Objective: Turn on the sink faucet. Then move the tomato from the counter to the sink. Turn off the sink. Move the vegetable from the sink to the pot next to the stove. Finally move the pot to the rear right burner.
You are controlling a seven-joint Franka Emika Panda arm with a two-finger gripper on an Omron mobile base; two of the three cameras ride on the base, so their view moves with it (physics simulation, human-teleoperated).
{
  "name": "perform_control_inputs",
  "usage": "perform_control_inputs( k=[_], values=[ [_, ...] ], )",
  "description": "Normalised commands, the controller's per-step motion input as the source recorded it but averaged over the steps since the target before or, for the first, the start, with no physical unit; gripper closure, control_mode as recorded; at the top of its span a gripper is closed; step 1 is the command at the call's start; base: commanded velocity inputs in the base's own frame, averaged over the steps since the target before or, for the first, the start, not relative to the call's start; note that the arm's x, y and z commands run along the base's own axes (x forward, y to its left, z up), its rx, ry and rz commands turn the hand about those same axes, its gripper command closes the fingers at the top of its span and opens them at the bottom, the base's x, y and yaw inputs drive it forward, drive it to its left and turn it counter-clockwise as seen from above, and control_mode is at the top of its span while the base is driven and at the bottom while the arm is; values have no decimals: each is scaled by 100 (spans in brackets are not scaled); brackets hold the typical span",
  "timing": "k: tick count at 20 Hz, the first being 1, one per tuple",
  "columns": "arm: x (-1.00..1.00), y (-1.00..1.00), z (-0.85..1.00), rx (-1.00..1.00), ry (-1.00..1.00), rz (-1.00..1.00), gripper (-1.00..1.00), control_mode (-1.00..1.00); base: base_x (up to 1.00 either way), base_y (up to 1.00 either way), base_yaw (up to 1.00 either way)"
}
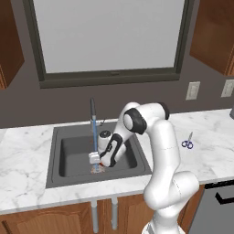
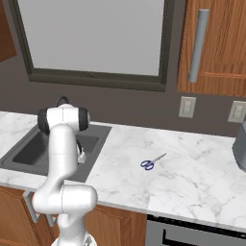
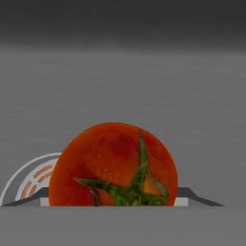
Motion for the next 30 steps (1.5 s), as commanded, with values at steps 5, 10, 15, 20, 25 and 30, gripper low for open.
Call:
perform_control_inputs(
  k=[5,10,15,20,25,30],
  values=[
    [17,1,-29,0,2,4,-100,-100,0,0,0],
    [9,0,-2,0,0,2,-100,-100,0,0,0],
    [0,0,12,2,0,0,-100,-100,0,0,0],
    [0,0,30,1,0,0,-100,-100,0,0,0],
    [0,0,35,0,0,0,-100,-100,0,0,0],
    [-6,0,51,0,-1,0,-100,-100,0,0,0]
  ],
)
